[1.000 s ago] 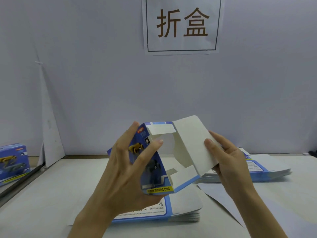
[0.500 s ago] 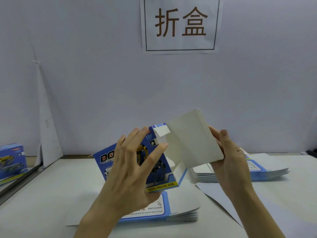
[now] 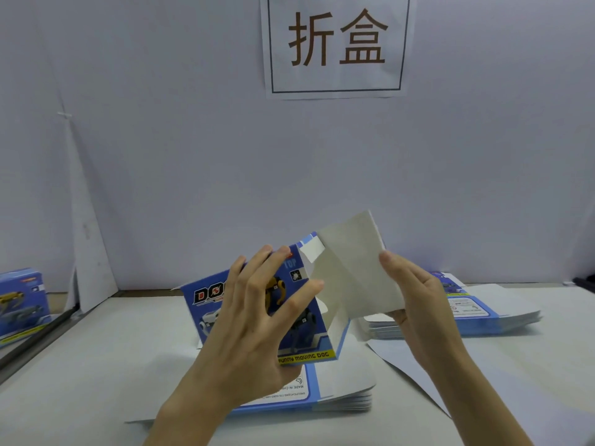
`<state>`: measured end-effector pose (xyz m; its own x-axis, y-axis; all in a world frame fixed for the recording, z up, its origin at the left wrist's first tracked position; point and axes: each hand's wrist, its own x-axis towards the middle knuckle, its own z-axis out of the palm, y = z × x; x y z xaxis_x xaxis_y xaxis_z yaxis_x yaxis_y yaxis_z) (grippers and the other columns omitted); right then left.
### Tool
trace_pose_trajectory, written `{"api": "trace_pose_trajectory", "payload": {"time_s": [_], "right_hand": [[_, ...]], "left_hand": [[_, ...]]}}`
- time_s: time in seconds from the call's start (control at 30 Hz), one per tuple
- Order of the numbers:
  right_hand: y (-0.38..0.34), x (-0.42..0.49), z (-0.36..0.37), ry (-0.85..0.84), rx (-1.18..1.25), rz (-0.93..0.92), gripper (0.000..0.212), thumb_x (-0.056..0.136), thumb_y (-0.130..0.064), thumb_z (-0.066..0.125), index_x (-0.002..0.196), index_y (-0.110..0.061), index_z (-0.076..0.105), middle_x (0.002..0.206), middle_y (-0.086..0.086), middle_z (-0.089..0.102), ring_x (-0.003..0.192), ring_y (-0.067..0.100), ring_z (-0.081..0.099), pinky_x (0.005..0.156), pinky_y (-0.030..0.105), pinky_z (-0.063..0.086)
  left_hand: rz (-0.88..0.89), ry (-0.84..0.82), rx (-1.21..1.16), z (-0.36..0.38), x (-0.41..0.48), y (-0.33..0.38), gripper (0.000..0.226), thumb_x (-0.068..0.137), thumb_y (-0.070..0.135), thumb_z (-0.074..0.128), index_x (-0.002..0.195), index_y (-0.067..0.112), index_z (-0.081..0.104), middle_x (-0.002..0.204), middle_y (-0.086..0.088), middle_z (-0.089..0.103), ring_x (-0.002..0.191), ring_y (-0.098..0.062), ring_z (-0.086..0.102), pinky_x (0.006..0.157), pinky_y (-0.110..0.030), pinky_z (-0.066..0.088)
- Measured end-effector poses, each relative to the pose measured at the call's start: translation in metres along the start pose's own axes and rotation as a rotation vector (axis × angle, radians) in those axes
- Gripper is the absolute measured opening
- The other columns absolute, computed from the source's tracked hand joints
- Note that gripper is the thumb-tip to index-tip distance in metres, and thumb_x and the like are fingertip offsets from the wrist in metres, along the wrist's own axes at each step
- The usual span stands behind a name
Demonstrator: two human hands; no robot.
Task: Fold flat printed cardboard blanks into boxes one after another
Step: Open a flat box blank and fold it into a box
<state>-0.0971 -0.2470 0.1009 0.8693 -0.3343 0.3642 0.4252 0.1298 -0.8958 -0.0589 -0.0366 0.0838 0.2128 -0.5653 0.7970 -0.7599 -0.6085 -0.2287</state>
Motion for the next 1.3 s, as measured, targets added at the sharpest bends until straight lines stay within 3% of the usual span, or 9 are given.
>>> {"api": "trace_pose_trajectory", "payload": {"time_s": [0.23, 0.37, 0.53, 0.67, 0.8, 0.93, 1.03, 1.17, 1.3], "right_hand": [[0.006, -0.004, 0.005, 0.154, -0.075, -0.163, 0.017, 0.087, -0.024, 0.064, 0.085, -0.032, 0.078, 0.080, -0.006, 0.074, 0.069, 0.008, 0.062, 0.056, 0.017, 0.050], [0.003, -0.008, 0.012, -0.038, -0.082, -0.177, 0.026, 0.084, -0.041, 0.058, 0.102, -0.033, 0.075, 0.098, -0.009, 0.074, 0.086, 0.005, 0.066, 0.067, 0.015, 0.051], [0.006, -0.017, 0.024, -0.339, -0.147, -0.189, 0.037, 0.090, -0.032, 0.050, 0.123, -0.044, 0.062, 0.120, -0.017, 0.065, 0.108, 0.002, 0.061, 0.078, 0.017, 0.052], [0.015, -0.022, 0.035, -0.351, -0.225, -0.251, 0.045, 0.092, -0.036, 0.049, 0.137, -0.037, 0.047, 0.136, -0.015, 0.055, 0.129, 0.009, 0.049, 0.094, 0.034, 0.053], [0.019, -0.028, 0.044, -0.288, -0.293, -0.333, 0.042, 0.086, -0.050, 0.049, 0.128, -0.053, 0.048, 0.139, -0.027, 0.045, 0.132, 0.000, 0.041, 0.086, 0.016, 0.051], [0.020, -0.032, 0.047, -0.213, -0.401, -0.358, 0.037, 0.089, -0.057, 0.040, 0.125, -0.062, 0.041, 0.120, -0.027, 0.031, 0.123, -0.001, 0.038, 0.089, 0.018, 0.050], [0.014, -0.034, 0.044, -0.335, -0.405, -0.324, 0.050, 0.080, -0.054, 0.032, 0.128, -0.063, 0.038, 0.114, -0.019, 0.031, 0.120, 0.009, 0.040, 0.094, 0.031, 0.051], [0.003, -0.035, 0.039, -0.466, -0.448, -0.439, 0.056, 0.085, -0.044, 0.051, 0.140, -0.047, 0.039, 0.137, -0.022, 0.041, 0.132, 0.004, 0.040, 0.095, 0.019, 0.046], [0.007, -0.033, 0.044, -0.300, -0.339, -0.479, 0.045, 0.080, -0.036, 0.064, 0.123, -0.045, 0.054, 0.131, -0.009, 0.052, 0.125, 0.019, 0.050, 0.099, 0.046, 0.046]], "left_hand": [[0.026, -0.003, 0.006, 0.007, -0.001, 0.002, 0.093, 0.055, 0.050, 0.083, 0.133, 0.025, 0.039, 0.144, -0.017, 0.025, 0.137, -0.037, 0.026, 0.103, -0.065, 0.032], [-0.027, 0.012, 0.006, 0.004, -0.001, -0.003, 0.093, 0.055, 0.050, 0.084, 0.132, 0.024, 0.040, 0.143, -0.017, 0.024, 0.136, -0.038, 0.026, 0.103, -0.066, 0.032], [-0.070, 0.023, -0.036, -0.002, -0.002, -0.007, 0.092, 0.056, 0.047, 0.085, 0.132, 0.023, 0.040, 0.145, -0.015, 0.021, 0.134, -0.039, 0.027, 0.093, -0.065, 0.043], [-0.053, 0.044, -0.074, -0.005, 0.000, -0.001, 0.087, 0.055, 0.045, 0.086, 0.127, 0.025, 0.041, 0.145, -0.013, 0.021, 0.130, -0.035, 0.033, 0.084, -0.061, 0.050], [-0.041, 0.075, -0.074, -0.007, 0.002, 0.002, 0.078, 0.062, 0.047, 0.079, 0.126, 0.026, 0.040, 0.144, -0.012, 0.022, 0.128, -0.033, 0.034, 0.084, -0.059, 0.051], [-0.057, 0.083, -0.068, -0.006, 0.002, 0.008, 0.086, 0.056, 0.048, 0.085, 0.126, 0.027, 0.041, 0.144, -0.012, 0.022, 0.126, -0.035, 0.034, 0.082, -0.060, 0.051], [-0.065, 0.077, -0.076, -0.008, 0.004, 0.009, 0.087, 0.060, 0.053, 0.079, 0.132, 0.026, 0.038, 0.146, -0.011, 0.022, 0.129, -0.036, 0.034, 0.088, -0.059, 0.047], [-0.263, 0.153, -0.049, -0.020, 0.008, 0.005, 0.087, 0.066, 0.063, 0.065, 0.138, 0.023, 0.039, 0.148, -0.013, 0.029, 0.131, -0.036, 0.038, 0.101, -0.053, 0.035], [-0.435, 0.128, -0.207, -0.025, 0.008, 0.017, 0.102, 0.061, 0.075, 0.060, 0.147, 0.029, 0.029, 0.152, -0.003, 0.020, 0.136, -0.018, 0.027, 0.106, -0.038, 0.032]]}}
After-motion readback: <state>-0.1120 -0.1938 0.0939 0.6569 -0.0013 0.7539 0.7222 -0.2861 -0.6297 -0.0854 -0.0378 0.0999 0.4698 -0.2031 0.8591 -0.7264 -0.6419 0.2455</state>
